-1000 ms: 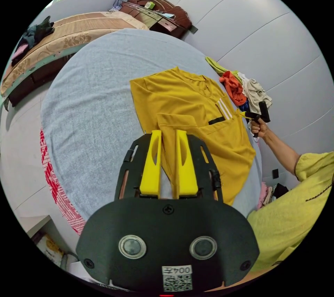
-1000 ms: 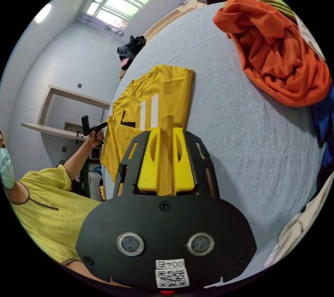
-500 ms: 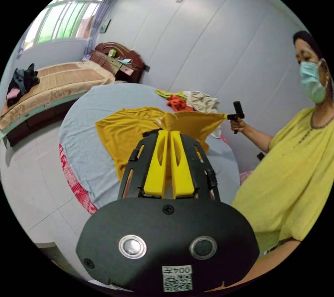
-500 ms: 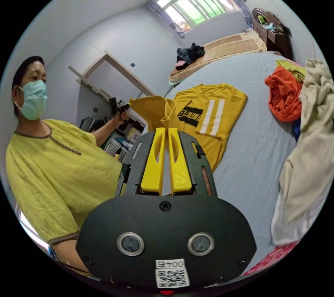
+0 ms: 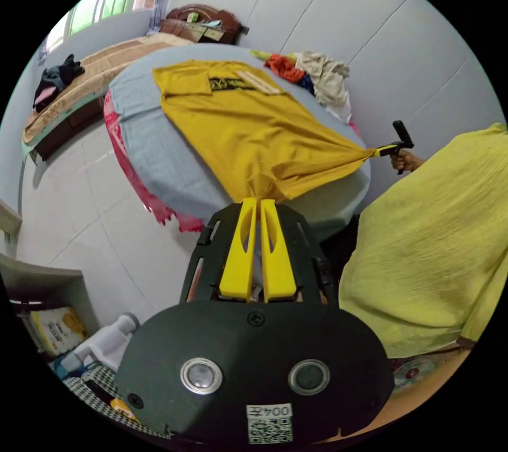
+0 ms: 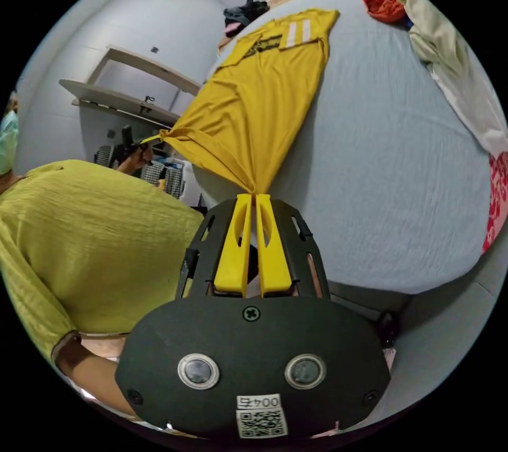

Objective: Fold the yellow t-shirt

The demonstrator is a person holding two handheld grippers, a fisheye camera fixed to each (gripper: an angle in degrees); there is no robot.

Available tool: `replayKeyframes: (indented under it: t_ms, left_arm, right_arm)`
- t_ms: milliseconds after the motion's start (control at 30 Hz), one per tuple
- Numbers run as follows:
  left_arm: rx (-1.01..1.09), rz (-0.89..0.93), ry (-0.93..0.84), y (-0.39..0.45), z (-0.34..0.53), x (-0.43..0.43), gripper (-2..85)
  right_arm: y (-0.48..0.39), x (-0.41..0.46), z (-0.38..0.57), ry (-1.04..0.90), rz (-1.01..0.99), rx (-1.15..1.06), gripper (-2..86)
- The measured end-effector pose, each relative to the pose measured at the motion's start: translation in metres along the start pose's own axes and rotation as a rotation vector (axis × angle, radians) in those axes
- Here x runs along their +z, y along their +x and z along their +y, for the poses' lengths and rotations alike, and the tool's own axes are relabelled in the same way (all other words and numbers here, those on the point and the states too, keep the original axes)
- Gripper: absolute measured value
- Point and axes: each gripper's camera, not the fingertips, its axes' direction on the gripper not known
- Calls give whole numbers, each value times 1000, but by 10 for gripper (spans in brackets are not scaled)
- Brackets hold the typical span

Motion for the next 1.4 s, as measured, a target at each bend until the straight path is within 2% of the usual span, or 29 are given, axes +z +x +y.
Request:
replayKeyframes:
  t_ms: [167, 333, 467, 633, 700, 1000, 1233, 1400]
  left_arm:
    - [-114, 30, 15, -7, 57, 34, 10]
    - [-78, 3, -39, 6, 103, 59, 12]
    - [-92, -26, 19, 23, 147, 59, 16]
    - [-71, -76, 41, 54, 181, 69, 40]
    - [-16, -161, 16, 79, 191, 86, 62]
    - [27, -508, -34, 162, 239, 182, 94]
    - [-110, -566, -9, 168, 270, 216, 113]
    - [-185, -554, 39, 171, 289, 221, 86]
  right_arm:
    - [-22, 52, 35, -5, 109, 135, 2]
    - [-55, 61, 70, 75, 157, 281, 12]
    - [-111, 60, 104, 78, 258, 316, 21]
    - [-157, 60, 133, 242, 157, 387, 42]
    - [-166, 69, 135, 256, 142, 423, 50]
    - [-198, 121, 124, 161, 206, 510, 42]
    - [-213, 130, 138, 100, 228, 526, 8]
    - [-219, 127, 147, 62, 216, 523, -5]
